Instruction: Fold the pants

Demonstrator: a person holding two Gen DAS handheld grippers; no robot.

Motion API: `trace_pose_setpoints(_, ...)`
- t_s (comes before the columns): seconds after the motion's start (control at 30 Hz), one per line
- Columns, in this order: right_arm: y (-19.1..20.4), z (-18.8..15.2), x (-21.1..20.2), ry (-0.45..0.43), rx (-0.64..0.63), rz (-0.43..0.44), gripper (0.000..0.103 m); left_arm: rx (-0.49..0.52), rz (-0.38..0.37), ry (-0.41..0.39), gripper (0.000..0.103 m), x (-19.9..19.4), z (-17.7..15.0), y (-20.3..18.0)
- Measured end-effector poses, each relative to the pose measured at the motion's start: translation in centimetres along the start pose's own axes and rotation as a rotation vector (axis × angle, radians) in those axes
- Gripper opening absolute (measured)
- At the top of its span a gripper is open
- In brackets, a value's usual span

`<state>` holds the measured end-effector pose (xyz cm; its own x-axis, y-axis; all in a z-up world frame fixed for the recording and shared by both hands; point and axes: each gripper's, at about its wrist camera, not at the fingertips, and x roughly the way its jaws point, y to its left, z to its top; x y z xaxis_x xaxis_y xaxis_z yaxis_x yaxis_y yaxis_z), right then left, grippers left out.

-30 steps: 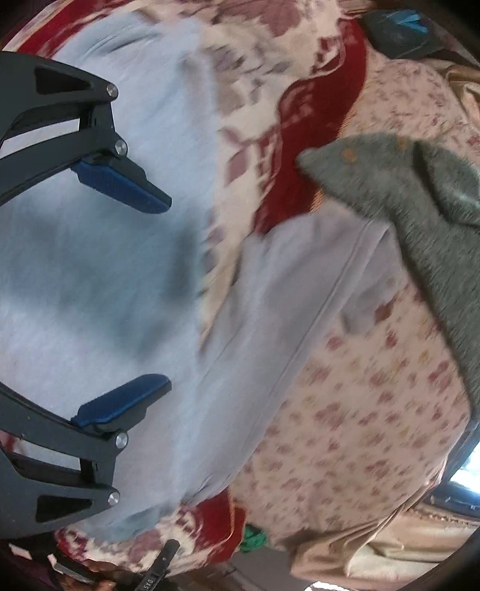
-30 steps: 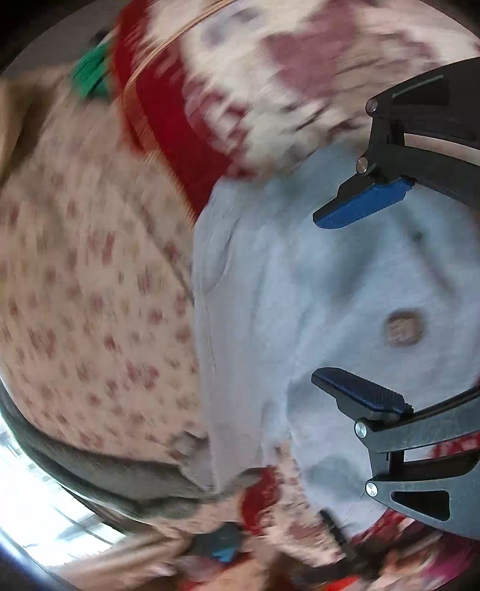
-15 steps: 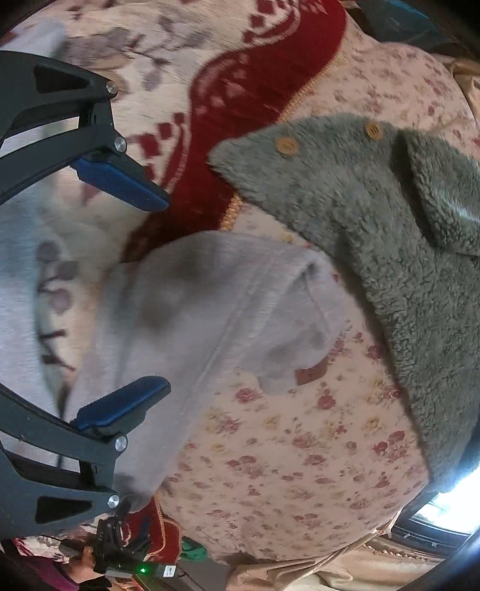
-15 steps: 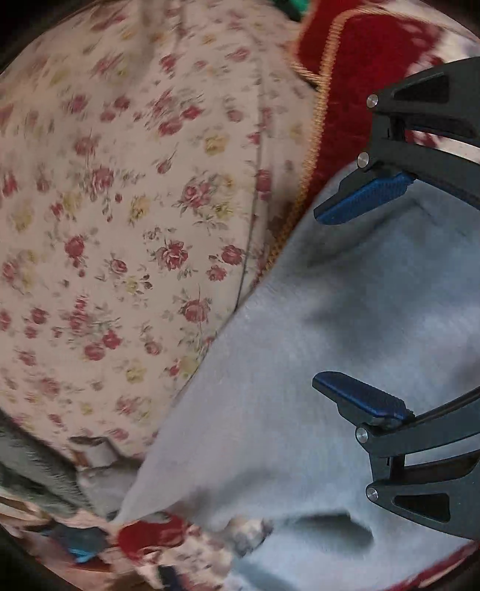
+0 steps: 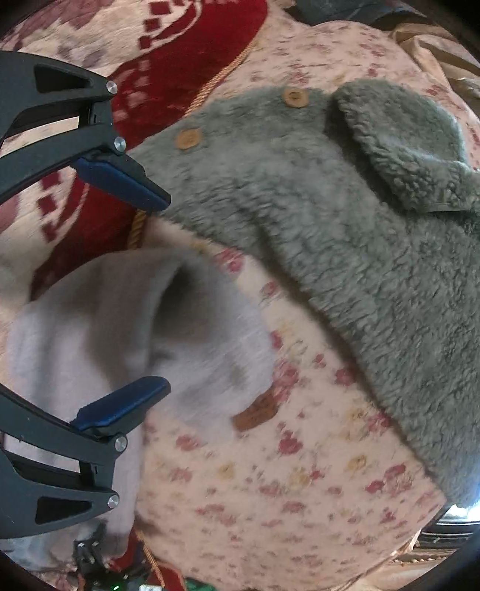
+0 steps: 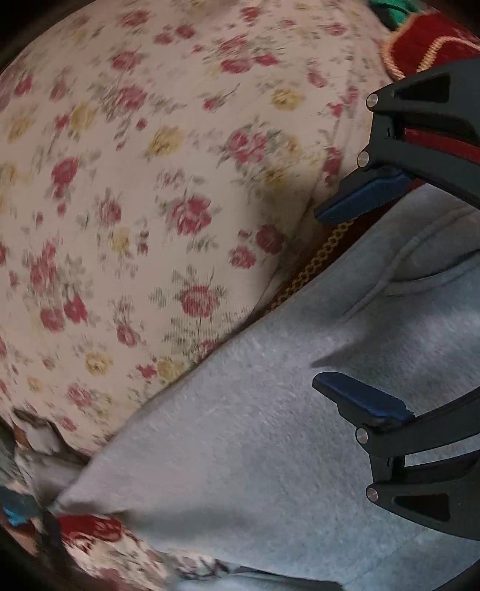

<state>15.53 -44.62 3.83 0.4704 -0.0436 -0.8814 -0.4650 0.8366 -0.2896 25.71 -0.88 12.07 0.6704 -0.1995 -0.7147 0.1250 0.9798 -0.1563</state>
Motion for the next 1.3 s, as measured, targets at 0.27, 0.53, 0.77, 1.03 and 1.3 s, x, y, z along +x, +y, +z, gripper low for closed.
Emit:
trace_pose_setpoints(0.27,0.4,1.6,2.4,0.115,-0.02,0.052,0.041,0.112,0.086,0.09,0.049,5.1,0.7,-2.3)
trace_pose_setpoints(0.53,2.7,2.6,-1.3,0.084,-0.118,-0.13,0.015,0.007,0.073,0.096,0.015,3.0,0.1,-1.6)
trace_pose_setpoints(0.77,0.8,4.1,-10.7,-0.03,-0.059,-0.291,0.015,-0.101,0.006,0.023,0.015,-4.2,1.0,1.3)
trace_pose_setpoints(1.03,5.2,1.5,-21.5,-0.118,-0.046,-0.319,0.015,-0.138,-0.06,-0.061,0.015,-12.8,-3.6,3.3)
trace_pose_setpoints(1.3,15.3,-7.0,-25.6,-0.131,-0.054,-0.189,0.015,-0.18,-0.051,-0.063,0.015,-19.7,-16.1,7.3)
